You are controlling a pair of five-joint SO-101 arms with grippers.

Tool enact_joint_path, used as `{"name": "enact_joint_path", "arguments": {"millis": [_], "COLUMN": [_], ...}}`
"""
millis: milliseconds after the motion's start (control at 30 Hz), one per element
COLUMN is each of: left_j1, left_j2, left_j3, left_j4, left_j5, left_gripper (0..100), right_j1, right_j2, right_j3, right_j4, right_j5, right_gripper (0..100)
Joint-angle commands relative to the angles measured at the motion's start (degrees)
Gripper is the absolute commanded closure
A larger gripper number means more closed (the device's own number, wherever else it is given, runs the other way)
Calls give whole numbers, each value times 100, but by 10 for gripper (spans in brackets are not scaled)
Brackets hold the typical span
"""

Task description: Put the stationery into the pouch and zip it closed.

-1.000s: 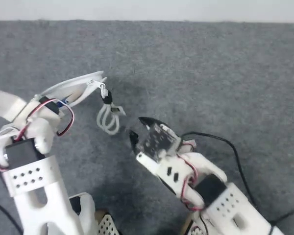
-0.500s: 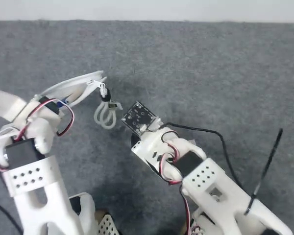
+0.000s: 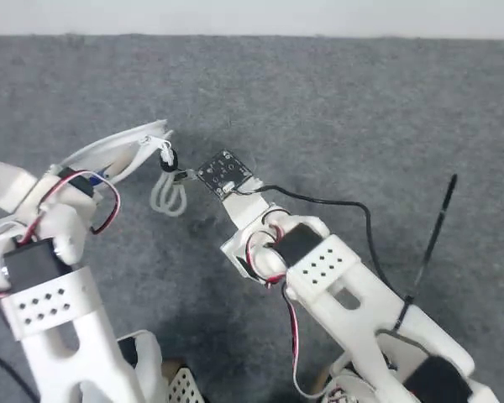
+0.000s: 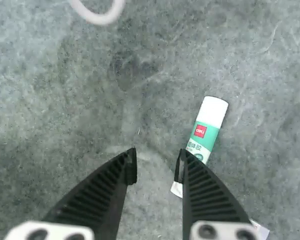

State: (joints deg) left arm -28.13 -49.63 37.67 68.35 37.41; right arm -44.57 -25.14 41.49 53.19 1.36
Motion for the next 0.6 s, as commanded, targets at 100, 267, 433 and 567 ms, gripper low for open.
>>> {"name": "enact_joint_path", "arguments": {"millis": [100,267,433,567], "left_j1": [-26,-26,-26,-26], "left_j2": [-299,-281,-273,-273], "left_j3": [-224,-224,-224,-224], "left_j4": [-246,-246,-246,-246], "left_j5": [114,114,114,114], "left_gripper": [989,989,989,989], "right_j1": [277,523,549,787], "right_j2": [497,1024,1604,2114], "right_j3": [-730,-1037,-1336,-1705], "right_j4": [92,92,75,75], "right_j5": [-62,-44,-44,-44], "right_gripper": [866,865,865,865]}}
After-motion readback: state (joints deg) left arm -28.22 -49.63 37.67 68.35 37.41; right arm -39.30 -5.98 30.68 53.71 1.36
